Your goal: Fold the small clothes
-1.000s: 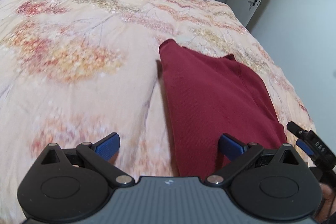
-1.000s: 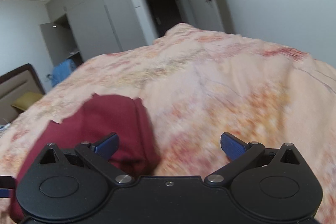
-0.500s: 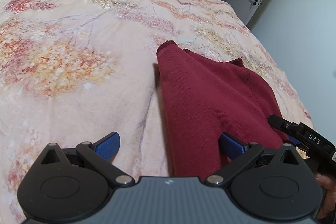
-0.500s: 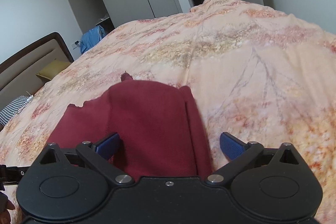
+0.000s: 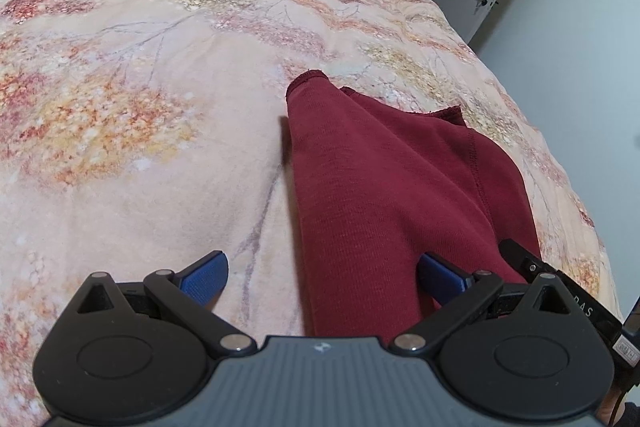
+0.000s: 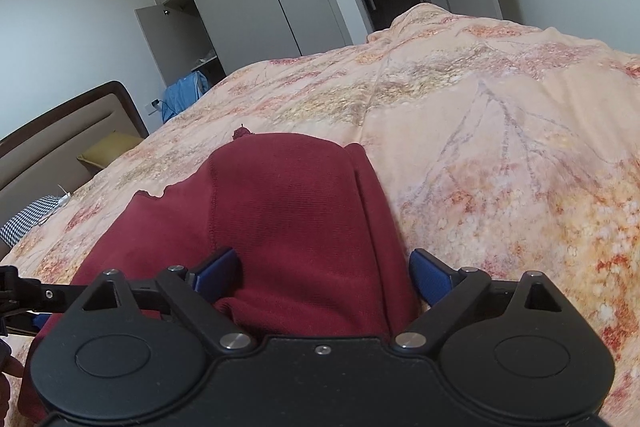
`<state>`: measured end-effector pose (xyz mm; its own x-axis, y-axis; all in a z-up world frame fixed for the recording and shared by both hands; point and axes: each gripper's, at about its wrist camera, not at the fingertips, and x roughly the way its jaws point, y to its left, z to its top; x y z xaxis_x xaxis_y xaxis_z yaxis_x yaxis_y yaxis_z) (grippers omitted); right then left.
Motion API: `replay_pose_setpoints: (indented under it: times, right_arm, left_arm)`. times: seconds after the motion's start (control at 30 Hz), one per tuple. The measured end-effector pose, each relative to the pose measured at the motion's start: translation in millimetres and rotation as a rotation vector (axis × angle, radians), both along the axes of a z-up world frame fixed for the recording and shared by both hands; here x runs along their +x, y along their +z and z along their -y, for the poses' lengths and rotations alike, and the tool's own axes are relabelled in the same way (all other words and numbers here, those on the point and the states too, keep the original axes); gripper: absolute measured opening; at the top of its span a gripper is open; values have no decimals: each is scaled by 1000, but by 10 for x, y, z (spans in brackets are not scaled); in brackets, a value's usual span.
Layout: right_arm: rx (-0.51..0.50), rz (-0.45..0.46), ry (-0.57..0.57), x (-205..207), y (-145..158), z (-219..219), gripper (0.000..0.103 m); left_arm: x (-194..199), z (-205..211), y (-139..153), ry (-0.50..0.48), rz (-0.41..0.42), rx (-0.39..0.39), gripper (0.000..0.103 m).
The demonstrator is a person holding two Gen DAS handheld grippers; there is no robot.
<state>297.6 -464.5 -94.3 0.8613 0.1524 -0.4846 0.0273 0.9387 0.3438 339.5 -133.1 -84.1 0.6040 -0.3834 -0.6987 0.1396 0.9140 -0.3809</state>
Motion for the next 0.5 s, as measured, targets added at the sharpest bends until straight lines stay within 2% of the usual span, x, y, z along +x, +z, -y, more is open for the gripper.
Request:
replay_pose_setpoints:
  times: [0.17, 0.27, 0.5]
  right_arm:
    - [-35, -15, -20, -12, 48, -60, 93]
    - [-63, -36, -28, -16, 144, -159, 84]
    - [-165, -58, 2, -28, 341, -324, 63]
  left_arm:
    - [30, 14, 26, 2, -20, -3, 103]
    - [47, -2, 53, -4, -32, -35, 99]
    - [60, -6, 81, -27, -42, -105, 74]
